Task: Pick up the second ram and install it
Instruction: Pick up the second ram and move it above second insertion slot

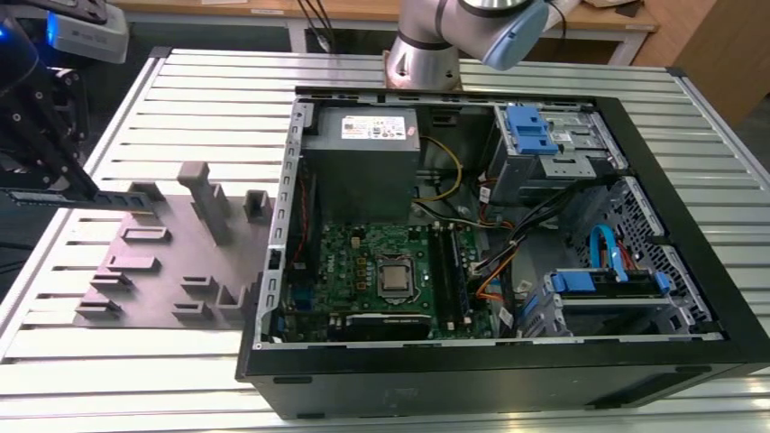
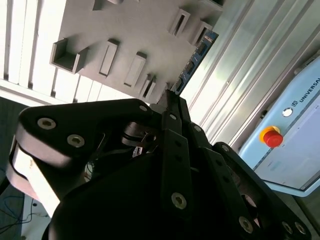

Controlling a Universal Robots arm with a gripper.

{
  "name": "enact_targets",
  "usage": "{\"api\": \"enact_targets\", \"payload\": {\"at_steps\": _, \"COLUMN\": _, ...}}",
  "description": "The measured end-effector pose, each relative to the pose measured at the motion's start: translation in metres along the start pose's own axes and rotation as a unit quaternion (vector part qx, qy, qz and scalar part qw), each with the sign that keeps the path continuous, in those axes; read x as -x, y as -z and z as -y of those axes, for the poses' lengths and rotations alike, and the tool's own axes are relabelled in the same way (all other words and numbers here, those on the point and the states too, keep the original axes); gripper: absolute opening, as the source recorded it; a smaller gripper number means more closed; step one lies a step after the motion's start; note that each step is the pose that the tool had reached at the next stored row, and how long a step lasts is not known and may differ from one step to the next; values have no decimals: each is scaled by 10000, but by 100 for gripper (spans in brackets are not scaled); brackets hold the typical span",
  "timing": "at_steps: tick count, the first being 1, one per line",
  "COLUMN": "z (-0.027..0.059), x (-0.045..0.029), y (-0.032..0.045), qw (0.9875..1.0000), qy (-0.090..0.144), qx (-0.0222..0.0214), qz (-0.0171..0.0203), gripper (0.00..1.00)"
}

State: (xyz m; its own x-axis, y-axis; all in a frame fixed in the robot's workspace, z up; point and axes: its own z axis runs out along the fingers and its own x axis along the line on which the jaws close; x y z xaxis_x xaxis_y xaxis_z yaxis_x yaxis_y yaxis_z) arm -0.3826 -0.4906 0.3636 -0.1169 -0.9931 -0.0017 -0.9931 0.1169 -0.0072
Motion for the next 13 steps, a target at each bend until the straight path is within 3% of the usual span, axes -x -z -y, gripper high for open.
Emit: {"api": "enact_targets", "payload": {"at_steps": 13, "z": 2, "x": 0, "y": 201, "qw": 10000, "qy": 0, "qx": 0, "qz": 1, "gripper": 10}}
